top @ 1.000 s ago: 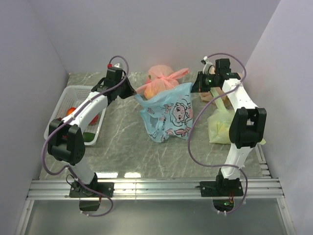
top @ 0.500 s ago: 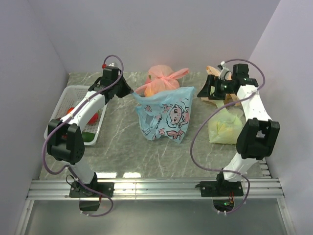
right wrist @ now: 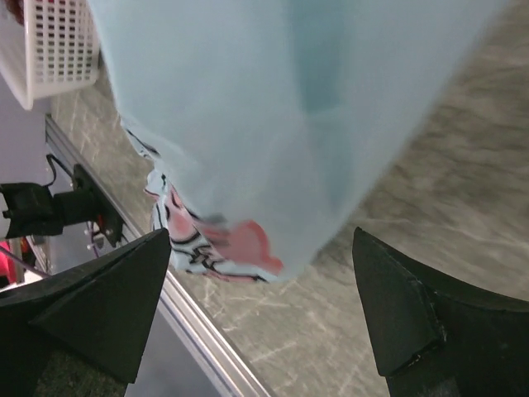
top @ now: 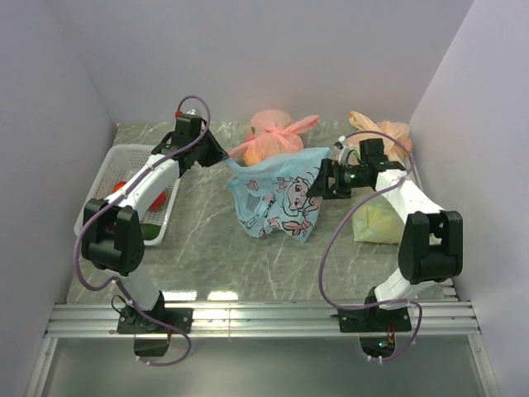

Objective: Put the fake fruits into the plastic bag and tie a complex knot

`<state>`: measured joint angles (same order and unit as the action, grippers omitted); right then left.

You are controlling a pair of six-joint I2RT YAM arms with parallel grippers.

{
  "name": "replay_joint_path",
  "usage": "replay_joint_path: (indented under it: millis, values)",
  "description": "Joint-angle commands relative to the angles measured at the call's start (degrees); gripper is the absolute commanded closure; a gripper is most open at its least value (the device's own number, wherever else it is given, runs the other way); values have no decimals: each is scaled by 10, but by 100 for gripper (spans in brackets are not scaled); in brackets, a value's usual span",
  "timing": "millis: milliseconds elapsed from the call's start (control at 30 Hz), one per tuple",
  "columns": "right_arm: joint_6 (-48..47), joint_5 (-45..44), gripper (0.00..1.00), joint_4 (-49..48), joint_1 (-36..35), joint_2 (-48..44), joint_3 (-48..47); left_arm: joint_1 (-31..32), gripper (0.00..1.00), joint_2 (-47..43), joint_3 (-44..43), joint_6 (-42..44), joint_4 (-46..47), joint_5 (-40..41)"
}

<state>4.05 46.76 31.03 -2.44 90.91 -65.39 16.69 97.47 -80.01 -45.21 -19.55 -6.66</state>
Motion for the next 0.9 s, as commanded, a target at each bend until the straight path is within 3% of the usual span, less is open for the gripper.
replay_joint_path:
  millis: [0,67,100,167,200,233,333,433,533,700,767,867]
  values:
    - [41,-14,4,-90,-20,16,-8,1,78,3,5,10,35,-33]
    - [50,-5,13,-105,-21,42,-17,-3,74,4,5,34,53,-55]
    - [53,9,34,-112,-20,48,-24,-9,71,5,2,47,55,-67]
    - [46,21,66,-105,-20,59,-33,-31,54,1,-18,97,28,-91]
    - [45,34,95,-101,-16,61,-41,-42,46,-13,-23,114,11,-99]
    - [44,34,100,-91,-14,61,-45,-53,34,-23,-26,129,0,-104]
    - [49,35,100,-83,-13,49,-45,-85,25,-62,-13,243,-51,-137]
    - [64,40,100,-85,-13,39,-42,-86,24,-100,16,346,-101,-183]
    - [74,46,100,-82,-13,42,-47,-83,24,-136,73,397,-85,-226]
    - [88,47,100,-73,-12,57,-57,-75,26,-130,107,396,-67,-271]
    - [95,52,100,-66,-9,65,-61,-77,26,-145,123,377,-32,-244]
    - [89,65,100,-58,-6,68,-65,-77,23,-187,174,390,29,-283]
